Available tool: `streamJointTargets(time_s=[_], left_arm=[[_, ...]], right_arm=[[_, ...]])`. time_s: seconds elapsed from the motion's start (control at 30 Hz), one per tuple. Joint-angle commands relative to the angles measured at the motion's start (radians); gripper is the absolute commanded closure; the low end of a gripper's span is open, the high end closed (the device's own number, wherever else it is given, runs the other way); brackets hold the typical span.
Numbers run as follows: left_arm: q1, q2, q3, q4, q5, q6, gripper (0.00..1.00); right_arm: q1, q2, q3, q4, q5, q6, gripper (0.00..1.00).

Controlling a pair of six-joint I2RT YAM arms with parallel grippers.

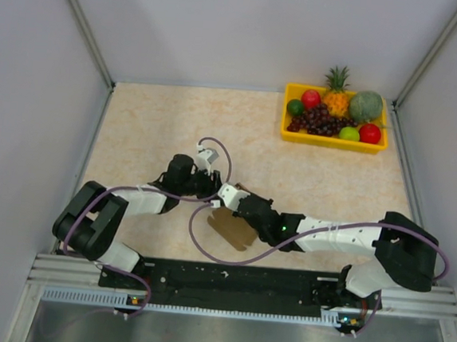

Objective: Fold the paper box

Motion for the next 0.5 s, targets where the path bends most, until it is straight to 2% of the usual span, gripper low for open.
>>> streamJointTargets(time_s=[0.0,0.23,0.47], left_arm=[[0.035,-0.059,-0.015,0.052,0.014,-0.052,0.49],[0.068,-0.025,0.019,0.020,0.057,-0.056,0.49],[0.064,0.031,0.023,0.082,0.151,-0.064,0.51]], right_arm=[[0.017,-0.039,-0.014,0.012,-0.010,0.007,1.00],[0.014,-0.031,-0.024,0.023,-0.023,-0.005,1.00],[0.016,-0.013,-0.030,0.031,-0.026,-0.048,1.00]])
